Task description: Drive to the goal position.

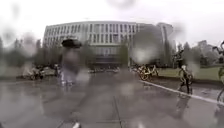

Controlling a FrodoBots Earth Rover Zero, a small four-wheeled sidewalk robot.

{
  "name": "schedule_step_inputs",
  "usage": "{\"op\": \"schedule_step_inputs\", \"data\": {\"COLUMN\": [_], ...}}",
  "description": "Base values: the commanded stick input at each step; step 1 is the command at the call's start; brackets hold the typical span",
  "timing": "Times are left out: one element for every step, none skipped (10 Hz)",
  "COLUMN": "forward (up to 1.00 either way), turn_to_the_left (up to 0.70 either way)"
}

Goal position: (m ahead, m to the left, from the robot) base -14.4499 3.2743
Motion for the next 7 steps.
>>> {"op": "schedule_step_inputs", "data": {"forward": [0.69,0.69,0.69,0.7,0.7,0.69,0.68], "turn_to_the_left": [0.01,0.01,0.01,0.01,0.01,0.01,0.01]}}
